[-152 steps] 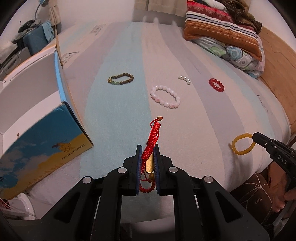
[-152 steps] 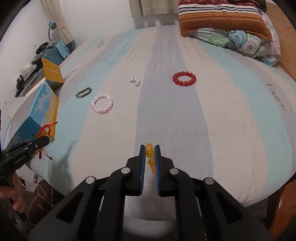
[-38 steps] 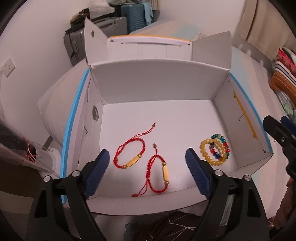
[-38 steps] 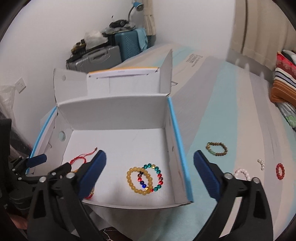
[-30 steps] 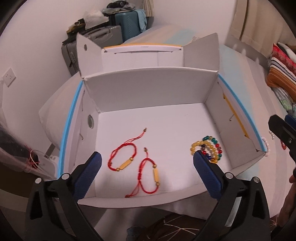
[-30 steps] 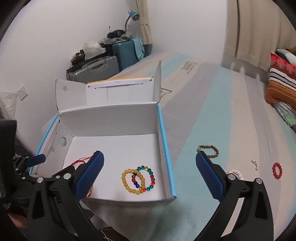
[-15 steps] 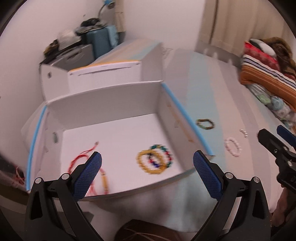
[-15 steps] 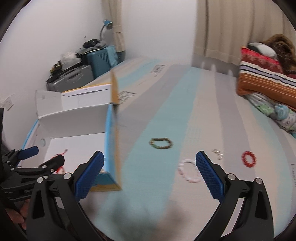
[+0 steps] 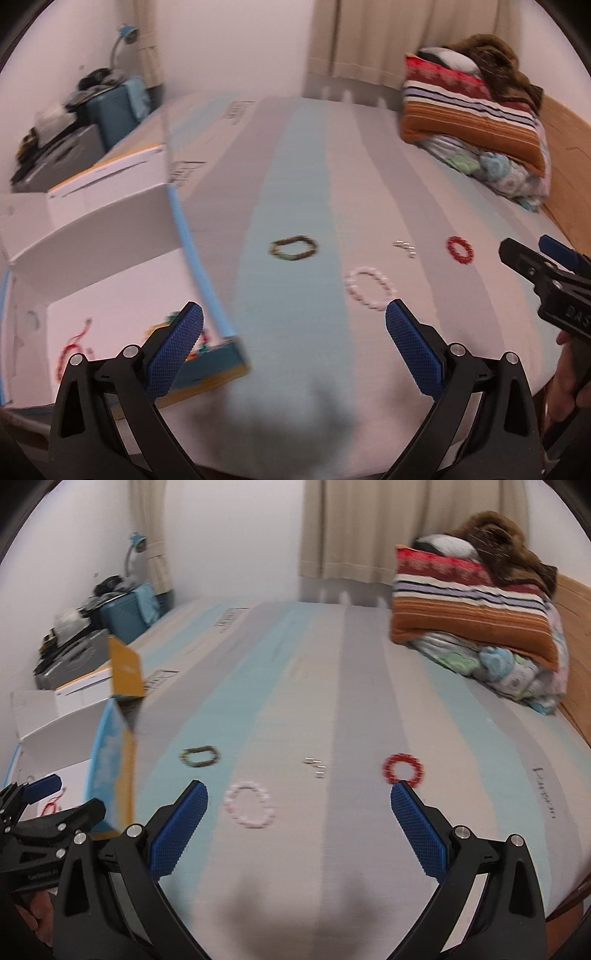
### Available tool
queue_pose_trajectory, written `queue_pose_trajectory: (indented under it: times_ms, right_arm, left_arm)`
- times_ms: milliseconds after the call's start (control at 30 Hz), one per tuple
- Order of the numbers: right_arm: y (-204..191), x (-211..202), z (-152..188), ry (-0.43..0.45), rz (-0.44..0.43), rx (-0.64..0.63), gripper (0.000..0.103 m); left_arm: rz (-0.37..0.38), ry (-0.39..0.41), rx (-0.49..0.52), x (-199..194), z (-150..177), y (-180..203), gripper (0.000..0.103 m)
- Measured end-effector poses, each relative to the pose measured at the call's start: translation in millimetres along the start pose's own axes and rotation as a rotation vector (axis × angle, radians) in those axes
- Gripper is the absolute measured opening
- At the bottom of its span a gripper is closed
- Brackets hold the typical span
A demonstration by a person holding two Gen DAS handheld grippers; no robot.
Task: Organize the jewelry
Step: 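Move both open tools back over the remaining bracelets on the bed, then grasp the red bead bracelet with the right tool while the left tool grasps the pink-white bead bracelet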
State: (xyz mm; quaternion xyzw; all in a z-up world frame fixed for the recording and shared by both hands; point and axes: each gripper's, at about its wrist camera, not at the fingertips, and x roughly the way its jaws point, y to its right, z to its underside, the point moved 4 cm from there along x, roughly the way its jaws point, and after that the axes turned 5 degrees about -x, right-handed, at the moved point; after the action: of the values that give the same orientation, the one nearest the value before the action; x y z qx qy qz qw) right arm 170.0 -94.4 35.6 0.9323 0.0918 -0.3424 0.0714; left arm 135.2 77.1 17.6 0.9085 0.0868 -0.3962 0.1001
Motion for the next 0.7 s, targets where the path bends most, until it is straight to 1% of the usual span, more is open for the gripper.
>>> queue_pose_trajectory:
  times_ms: [167,233,367,433,600,700]
  right_arm:
    - [37,24,4,-0.035,0.048,0.029,0.096]
    - [48,35,6,-0.051,0.066,0.037,0.096]
    - [67,67,14,-0.095,0.084,0.062,0.096]
    - [77,87,19,-0.112,0.096,0.081,0.096]
    - [92,129,25,-0.136,0.115,0.115,0.096]
    - [100,155,29,-0.155,0.126,0.117,0.096]
  left_arm:
    - [0.033,-0.016,0.032,23,1,29,0.097]
    - [0.035,-0.024,0.044,35,1,40,0.097]
    - [0.059,-0.032,0.039,62,5,60,0.097]
    - [0.074,-0.050,0.033,81,8,70,0.097]
    - [0.063,-0.083,0.053,123,12,84,0.097]
    - [0.053,-0.088,0.040,146,13,87,0.097]
